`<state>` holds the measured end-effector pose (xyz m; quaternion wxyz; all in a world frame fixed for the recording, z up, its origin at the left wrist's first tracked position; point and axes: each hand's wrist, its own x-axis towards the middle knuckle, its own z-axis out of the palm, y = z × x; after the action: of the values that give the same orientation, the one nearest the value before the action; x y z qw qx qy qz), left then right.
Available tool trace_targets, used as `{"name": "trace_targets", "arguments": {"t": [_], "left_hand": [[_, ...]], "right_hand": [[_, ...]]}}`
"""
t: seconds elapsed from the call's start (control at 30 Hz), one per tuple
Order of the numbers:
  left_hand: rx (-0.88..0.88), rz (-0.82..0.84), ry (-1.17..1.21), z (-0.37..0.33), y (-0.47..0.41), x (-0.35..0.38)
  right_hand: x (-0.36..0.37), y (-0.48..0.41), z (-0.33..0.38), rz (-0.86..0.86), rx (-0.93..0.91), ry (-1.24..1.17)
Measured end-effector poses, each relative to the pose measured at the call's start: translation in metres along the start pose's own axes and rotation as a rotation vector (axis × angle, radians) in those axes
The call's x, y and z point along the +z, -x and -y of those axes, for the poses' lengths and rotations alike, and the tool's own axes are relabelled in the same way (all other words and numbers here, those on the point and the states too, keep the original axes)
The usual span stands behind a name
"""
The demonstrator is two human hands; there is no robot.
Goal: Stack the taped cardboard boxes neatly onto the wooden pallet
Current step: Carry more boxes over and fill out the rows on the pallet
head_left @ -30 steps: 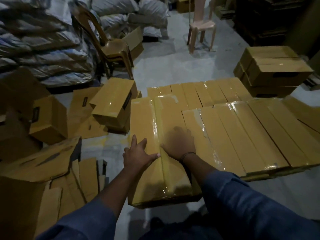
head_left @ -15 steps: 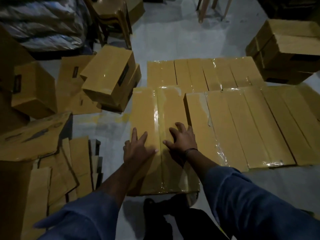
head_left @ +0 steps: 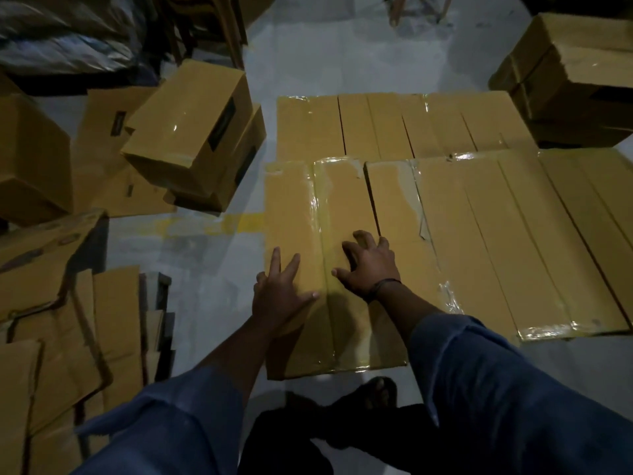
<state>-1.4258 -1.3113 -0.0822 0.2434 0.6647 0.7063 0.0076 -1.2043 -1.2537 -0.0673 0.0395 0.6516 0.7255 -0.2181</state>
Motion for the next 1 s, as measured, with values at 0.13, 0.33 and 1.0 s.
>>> {"name": "trace_targets", "arguments": {"t": [0.13,0.33,1.0], "left_hand": [[0.028,0.0,-0.015,0.007,-0.013,0.027],[0.029,0.119,-0.074,0.006,-0.016,0.049],[-0.108,0.433,-0.054,-0.018,0.111,0.027]], "right_hand": [[0.016,-0.012,-0.011,0.024,0.024,-0.007],[0.028,-0.014,-0.016,0.123,0.052,0.033],[0.036,0.167,-0.064,0.353,0.048,0.183]]}}
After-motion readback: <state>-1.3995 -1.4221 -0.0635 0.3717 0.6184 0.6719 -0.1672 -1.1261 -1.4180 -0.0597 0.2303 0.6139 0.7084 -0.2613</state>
